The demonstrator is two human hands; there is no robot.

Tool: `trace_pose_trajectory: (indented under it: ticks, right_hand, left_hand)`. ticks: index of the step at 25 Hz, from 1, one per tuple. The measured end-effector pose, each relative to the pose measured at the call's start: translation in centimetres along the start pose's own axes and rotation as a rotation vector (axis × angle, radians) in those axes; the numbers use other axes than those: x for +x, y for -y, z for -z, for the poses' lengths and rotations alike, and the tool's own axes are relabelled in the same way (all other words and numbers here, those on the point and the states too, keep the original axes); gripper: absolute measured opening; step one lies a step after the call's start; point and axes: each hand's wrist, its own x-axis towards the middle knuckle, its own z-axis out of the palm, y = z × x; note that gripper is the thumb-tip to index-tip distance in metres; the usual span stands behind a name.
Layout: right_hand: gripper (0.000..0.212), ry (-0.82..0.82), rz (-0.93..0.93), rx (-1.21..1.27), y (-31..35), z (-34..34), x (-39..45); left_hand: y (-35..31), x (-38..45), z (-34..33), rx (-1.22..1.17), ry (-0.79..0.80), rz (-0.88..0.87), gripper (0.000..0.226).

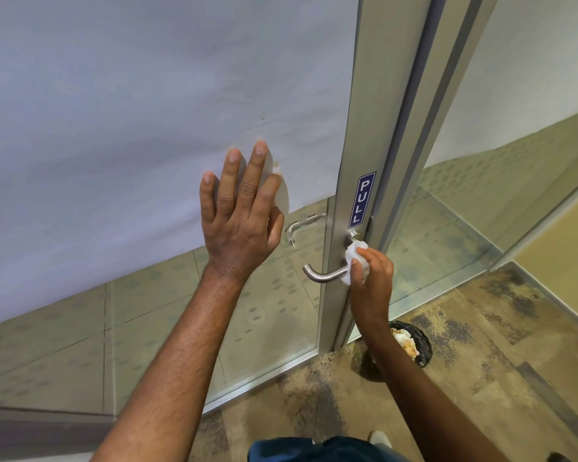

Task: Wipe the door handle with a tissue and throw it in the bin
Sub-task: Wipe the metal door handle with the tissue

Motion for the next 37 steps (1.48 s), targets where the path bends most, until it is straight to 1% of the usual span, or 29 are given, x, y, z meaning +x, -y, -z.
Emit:
trace_pose_trajectory:
  ticks: [2,3,4,5,8,9,10,13,15,18,19,21,23,26,27,30,31,32,33,35,37]
  right_hand:
    - [0.023,-0.036,-0.234,0.199,0.8,0.5,1.5]
    - [0.024,-0.029,-0.316,0.279,0.9,0.7,2.4]
    - [0.026,-0.004,-0.358,0.300,0.9,0.8,3.2]
    - [0.028,0.033,-0.352,0.251,0.9,0.9,3.9]
    - [0.042,0.242,-0.218,-0.082,1.1,1.0,5.5]
    - [0.044,0.301,-0.204,-0.159,1.2,0.9,5.9]
    - [0.043,0.339,-0.233,-0.189,1.4,0.9,6.4]
    - [0.045,0.428,-0.388,-0.115,2.5,0.9,6.8]
    - [0.046,0.451,-0.497,0.044,3.2,1.0,6.5]
    - [0.034,0.426,-0.879,0.668,3.6,1.4,6.0]
    - [0.035,0.440,-0.940,0.792,3.6,1.4,6.0]
    - [0.046,0.445,-0.983,0.875,3.7,1.4,5.8]
    - [0.045,0.443,-0.990,0.819,3.6,1.2,6.0]
    - [0.040,0.456,-0.912,0.724,3.6,1.8,5.7]
    - [0.039,0.450,-0.870,0.645,3.5,2.1,5.5]
    - [0.021,0.411,-0.629,0.182,3.3,2.3,4.8]
    - [0.018,0.398,-0.550,0.114,3.3,2.1,4.6]
    - [0.017,0.372,-0.515,0.138,3.2,1.9,4.6]
    - [0.017,0.334,-0.521,0.191,3.3,1.7,4.6]
    - [0.016,0.264,-0.580,0.309,3.6,1.3,4.6]
    - [0.022,0.244,-0.636,0.356,3.7,0.5,4.8]
  left_hand:
    - [-0.1,0.0,0.0,-0.001,0.000,0.005,0.036]
    - [-0.1,0.1,0.1,-0.001,-0.001,0.007,0.036]
    - [-0.1,0.1,0.1,-0.001,-0.005,0.007,0.036]
    - [-0.1,0.0,0.1,0.001,-0.011,0.005,0.036]
    - [-0.1,0.1,0.2,0.008,-0.020,-0.005,0.037]
    - [-0.1,0.1,0.2,0.008,-0.020,-0.007,0.037]
    - [-0.1,0.2,0.3,0.009,-0.020,-0.007,0.037]
    - [-0.2,0.2,0.2,0.017,-0.019,-0.011,0.037]
    - [-0.1,0.2,0.2,0.020,-0.015,-0.012,0.036]
    - [-0.1,0.2,0.1,0.020,-0.008,-0.013,0.036]
    - [-0.1,0.2,0.1,0.019,-0.006,-0.013,0.036]
    - [-0.1,0.2,0.1,0.018,-0.008,-0.014,0.036]
    - [-0.1,0.2,0.1,0.021,-0.015,-0.016,0.037]
    - [-0.1,0.1,0.0,0.021,-0.020,-0.019,0.038]
    - [-0.1,0.0,0.0,0.023,-0.020,-0.019,0.038]
    - [0.0,0.0,-0.1,0.021,-0.022,-0.018,0.038]
    - [0.0,-0.1,-0.1,0.021,-0.022,-0.016,0.038]
    - [-0.1,-0.1,-0.1,0.022,-0.021,-0.015,0.037]
    - [-0.1,-0.1,-0.1,0.022,-0.017,-0.016,0.037]
    - [-0.1,-0.1,-0.1,0.018,-0.008,-0.022,0.036]
    - [0.0,-0.1,0.0,0.021,-0.006,-0.028,0.036]
